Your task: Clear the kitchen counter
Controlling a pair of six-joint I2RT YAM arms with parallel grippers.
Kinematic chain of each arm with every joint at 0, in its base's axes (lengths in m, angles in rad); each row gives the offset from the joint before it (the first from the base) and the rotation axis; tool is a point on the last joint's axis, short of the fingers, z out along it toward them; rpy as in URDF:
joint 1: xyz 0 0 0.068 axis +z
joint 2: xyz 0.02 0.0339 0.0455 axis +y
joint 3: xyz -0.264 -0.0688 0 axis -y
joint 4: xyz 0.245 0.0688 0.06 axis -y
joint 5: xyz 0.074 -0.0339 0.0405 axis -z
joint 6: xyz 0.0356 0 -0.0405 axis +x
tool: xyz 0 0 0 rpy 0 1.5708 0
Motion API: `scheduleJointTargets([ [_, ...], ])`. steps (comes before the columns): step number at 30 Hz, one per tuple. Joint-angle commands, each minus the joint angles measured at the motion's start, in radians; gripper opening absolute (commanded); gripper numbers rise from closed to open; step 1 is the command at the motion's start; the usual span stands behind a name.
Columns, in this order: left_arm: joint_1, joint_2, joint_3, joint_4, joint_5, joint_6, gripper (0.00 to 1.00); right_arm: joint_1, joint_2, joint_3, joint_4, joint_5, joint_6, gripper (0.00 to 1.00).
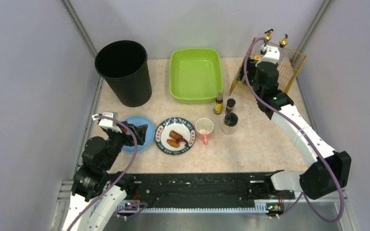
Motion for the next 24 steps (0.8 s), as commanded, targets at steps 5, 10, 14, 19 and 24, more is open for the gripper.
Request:
scheduleJointTargets([
  [5, -0.003, -0.006, -0.002, 0.031, -0.011, 0.009, 0.99, 0.141, -0.03, -0.008, -0.06, -0.069, -0.059, 0.78],
  [10, -0.003, -0.005, -0.003, 0.03, -0.013, 0.01, 0.99, 0.196, -0.044, -0.04, -0.11, -0.063, -0.065, 0.78],
  [14, -0.003, -0.005, -0.002, 0.031, -0.012, 0.01, 0.99, 0.216, -0.053, -0.064, -0.17, -0.051, -0.049, 0.78],
  [19, -0.004, -0.004, -0.002, 0.032, -0.009, 0.011, 0.99, 0.221, -0.063, -0.137, -0.168, -0.044, -0.028, 0.83],
  [24, -0.003, 0.002, -0.003, 0.032, -0.008, 0.011, 0.99, 0.227, -0.047, -0.185, -0.167, -0.039, -0.019, 0.89],
])
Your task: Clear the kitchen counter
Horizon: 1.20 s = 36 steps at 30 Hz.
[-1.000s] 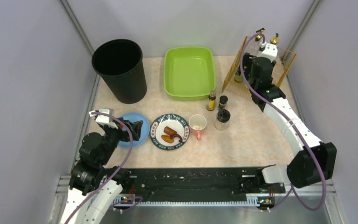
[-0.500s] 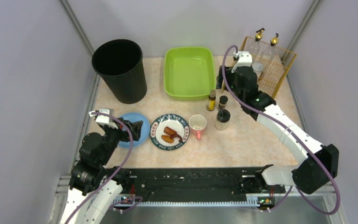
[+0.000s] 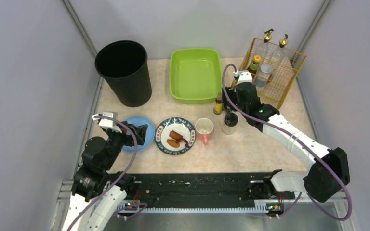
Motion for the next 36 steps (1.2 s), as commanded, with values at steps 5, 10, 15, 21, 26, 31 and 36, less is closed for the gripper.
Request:
scheduleJointTargets([
  [5, -0.003, 0.006, -0.003, 0.032, -0.006, 0.01, 0.99, 0.028, -0.011, -0.05, 0.003, 0.034, 0.034, 0.95],
  [10, -0.002, 0.007, -0.002, 0.033, -0.004, 0.01, 0.99, 0.039, 0.004, -0.068, 0.006, 0.007, 0.046, 0.99],
  [15, -0.003, 0.01, -0.003, 0.034, -0.002, 0.01, 0.99, 0.041, 0.013, -0.092, 0.009, 0.019, 0.068, 0.99],
  [21, -0.003, 0.008, -0.002, 0.034, -0.002, 0.011, 0.99, 0.057, 0.037, -0.118, 0.016, 0.007, 0.087, 0.99],
  [26, -0.003, 0.009, -0.003, 0.033, -0.002, 0.01, 0.99, 0.072, 0.055, -0.136, 0.023, 0.007, 0.095, 0.99],
  [31, -0.002, 0.009, -0.002, 0.033, -0.004, 0.01, 0.99, 0.083, 0.065, -0.154, 0.025, 0.045, 0.109, 0.99],
  [36, -0.002, 0.008, -0.002, 0.032, -0.005, 0.01, 0.99, 0.088, 0.061, -0.162, 0.026, 0.063, 0.11, 0.99],
])
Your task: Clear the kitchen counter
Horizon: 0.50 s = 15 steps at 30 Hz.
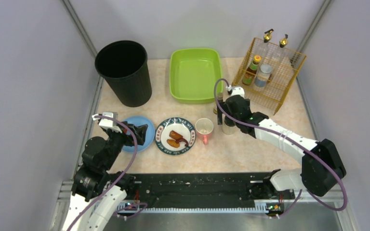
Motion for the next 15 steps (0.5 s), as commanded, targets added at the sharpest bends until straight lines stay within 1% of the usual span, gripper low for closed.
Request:
scheduleJointTargets([
  [1, -0.002, 0.008, -0.002, 0.031, -0.007, 0.011, 0.99, 0.017, 0.0, 0.0, 0.026, 0.045, 0.013, 0.98],
  [11, -0.004, 0.008, -0.002, 0.031, -0.01, 0.011, 0.99, 0.019, 0.01, -0.011, 0.032, 0.036, 0.008, 0.81],
  [13, -0.002, 0.008, -0.003, 0.03, -0.01, 0.011, 0.99, 0.02, 0.008, -0.01, 0.032, 0.031, 0.007, 0.75],
  [15, -0.002, 0.008, -0.003, 0.031, -0.01, 0.011, 0.99, 0.021, 0.004, -0.007, 0.034, 0.029, 0.006, 0.65],
])
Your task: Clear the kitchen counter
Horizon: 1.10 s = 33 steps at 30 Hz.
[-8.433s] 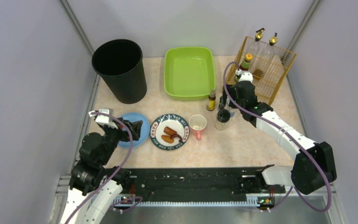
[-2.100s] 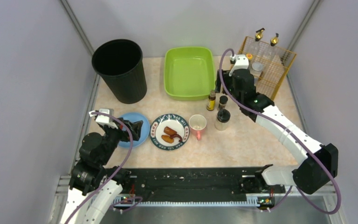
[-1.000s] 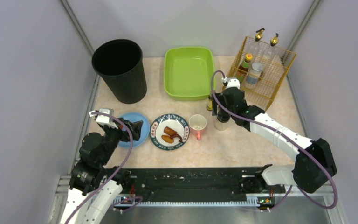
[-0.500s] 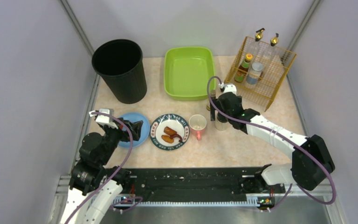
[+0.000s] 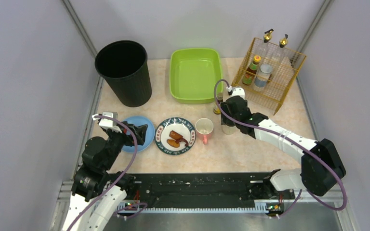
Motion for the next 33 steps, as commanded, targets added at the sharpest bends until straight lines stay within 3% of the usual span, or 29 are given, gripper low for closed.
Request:
scheduleJointTargets([
  [1, -0.003, 0.008, -0.002, 0.031, -0.01, 0.01, 0.99, 0.021, -0.002, 0.006, 0.024, 0.003, 0.002, 0.6],
  [7, -0.003, 0.007, -0.003, 0.031, -0.012, 0.01, 0.99, 0.026, -0.03, 0.009, 0.018, 0.022, -0.004, 0.29],
  [10, -0.003, 0.006, -0.002, 0.031, -0.011, 0.01, 0.99, 0.027, -0.053, 0.025, -0.001, 0.052, -0.01, 0.2],
  [24, -0.002, 0.003, -0.002, 0.032, -0.005, 0.009, 0.99, 0.026, -0.22, 0.19, -0.08, 0.206, -0.1, 0.17],
  [33, -0.003, -0.004, -0.004, 0.033, 0.003, 0.007, 0.99, 0.019, -0.206, 0.285, -0.048, 0.394, -0.161, 0.12],
])
